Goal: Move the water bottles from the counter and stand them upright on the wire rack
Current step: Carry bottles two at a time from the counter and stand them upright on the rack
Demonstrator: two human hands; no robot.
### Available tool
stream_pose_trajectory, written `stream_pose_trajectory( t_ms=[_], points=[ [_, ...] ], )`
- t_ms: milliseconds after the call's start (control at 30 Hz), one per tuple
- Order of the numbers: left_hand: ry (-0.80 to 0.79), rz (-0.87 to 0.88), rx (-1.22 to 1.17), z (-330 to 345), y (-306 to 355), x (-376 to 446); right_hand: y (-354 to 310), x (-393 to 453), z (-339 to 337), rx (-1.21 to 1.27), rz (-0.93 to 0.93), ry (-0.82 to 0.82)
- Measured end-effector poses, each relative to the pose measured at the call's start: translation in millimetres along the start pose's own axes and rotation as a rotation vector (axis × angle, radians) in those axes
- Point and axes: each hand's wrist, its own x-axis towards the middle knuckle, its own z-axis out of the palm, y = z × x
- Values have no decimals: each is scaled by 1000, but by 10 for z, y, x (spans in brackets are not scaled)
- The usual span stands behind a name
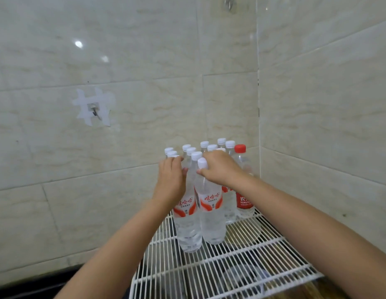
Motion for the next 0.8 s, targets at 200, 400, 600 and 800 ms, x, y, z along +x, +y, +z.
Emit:
stream_pose_trajectory(
  t_ms=[200, 400, 600, 800],
  points=[
    [159, 32, -168, 51, -72, -7, 78, 30, 59, 35, 35, 46],
    [55, 16, -238, 70, 50, 22, 75, 64, 66, 4, 22, 42],
    [12, -74, -89, 169, 44, 101, 70, 22, 125, 75, 3, 90],
    [10, -108, -49, 157, 63, 130, 147, 19, 135, 90, -44, 64]
  ],
)
